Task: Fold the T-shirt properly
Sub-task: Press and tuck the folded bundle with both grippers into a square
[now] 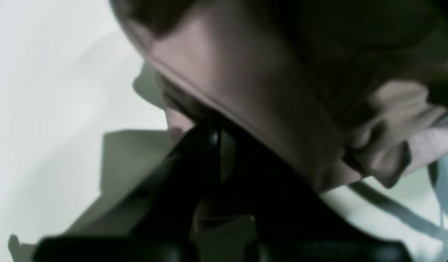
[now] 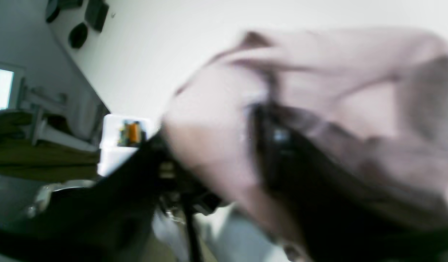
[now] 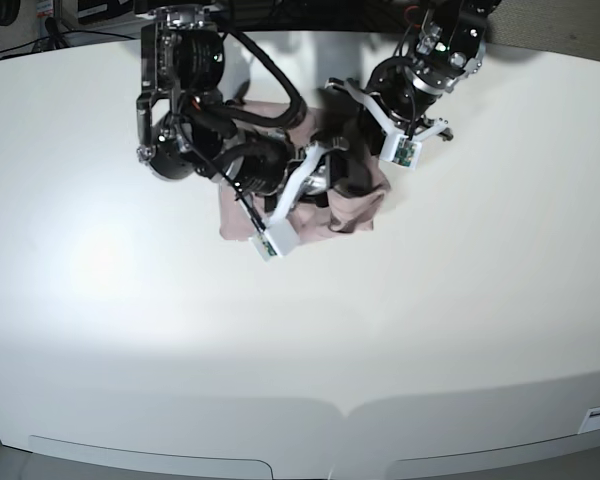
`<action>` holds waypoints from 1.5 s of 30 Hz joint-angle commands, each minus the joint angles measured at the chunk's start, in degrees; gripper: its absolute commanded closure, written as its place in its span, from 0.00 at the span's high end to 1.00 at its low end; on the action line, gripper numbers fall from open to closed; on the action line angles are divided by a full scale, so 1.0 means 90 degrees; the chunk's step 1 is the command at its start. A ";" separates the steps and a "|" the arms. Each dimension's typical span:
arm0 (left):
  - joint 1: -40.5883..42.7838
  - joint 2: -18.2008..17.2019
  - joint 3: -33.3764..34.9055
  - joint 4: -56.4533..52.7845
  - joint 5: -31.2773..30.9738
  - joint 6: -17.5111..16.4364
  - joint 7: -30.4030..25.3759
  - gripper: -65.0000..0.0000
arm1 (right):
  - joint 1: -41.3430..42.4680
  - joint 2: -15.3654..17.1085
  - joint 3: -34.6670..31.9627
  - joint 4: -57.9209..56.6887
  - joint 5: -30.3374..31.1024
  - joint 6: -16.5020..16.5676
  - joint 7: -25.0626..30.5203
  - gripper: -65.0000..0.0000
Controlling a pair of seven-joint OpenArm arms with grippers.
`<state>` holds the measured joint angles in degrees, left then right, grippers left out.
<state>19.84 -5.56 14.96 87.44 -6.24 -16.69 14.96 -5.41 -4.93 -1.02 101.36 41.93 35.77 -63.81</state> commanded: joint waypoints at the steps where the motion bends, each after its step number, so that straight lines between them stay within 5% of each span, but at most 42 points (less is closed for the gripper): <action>1: 0.0104 -0.0002 0.0034 -0.0051 0.0097 -0.0044 0.0566 0.00 | 0.0087 -0.0036 -0.0036 0.0129 0.0406 0.0027 0.0141 0.55; 13: 0.0109 -0.0177 0.0002 0.0328 0.0359 -0.0034 0.0736 0.00 | 0.0121 -0.0231 -0.0053 0.0131 0.2222 0.0384 -0.0257 0.55; 27: 0.0109 -0.1809 0.0002 0.2798 0.0950 0.2013 0.1632 0.00 | 0.0512 0.0068 0.0112 0.0160 0.1838 0.0470 -0.0515 0.55; 31: 0.0109 -0.1974 -0.0005 0.2948 0.1831 0.2642 0.1940 0.00 | 0.0515 0.0287 0.0517 0.0160 0.1841 0.0470 -0.0508 0.55; 35: 0.0112 -0.2028 0.0017 0.2953 0.1003 0.2924 0.1921 0.00 | 0.0515 0.0585 0.1020 0.0160 0.1838 0.0470 -0.0444 0.55; 38: 0.0248 -0.2028 0.0017 0.2953 -0.0260 0.2557 0.1598 0.00 | 0.0512 0.0833 0.1183 0.0160 0.1535 0.0470 -0.0330 0.41; 42: 0.0527 -0.1872 0.0017 0.2953 -0.0840 0.2227 0.1333 0.00 | 0.0515 0.1110 0.1073 0.0151 0.0753 0.0470 0.0180 0.03; 45: 0.0709 -0.1593 0.0017 0.2953 -0.0869 0.2055 0.1331 0.00 | 0.0515 0.1146 0.0775 0.0136 0.0267 0.0470 0.0556 0.00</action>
<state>26.20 -19.68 15.20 112.88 -13.91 2.28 28.32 -1.74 5.41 5.91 101.73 42.81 39.46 -59.96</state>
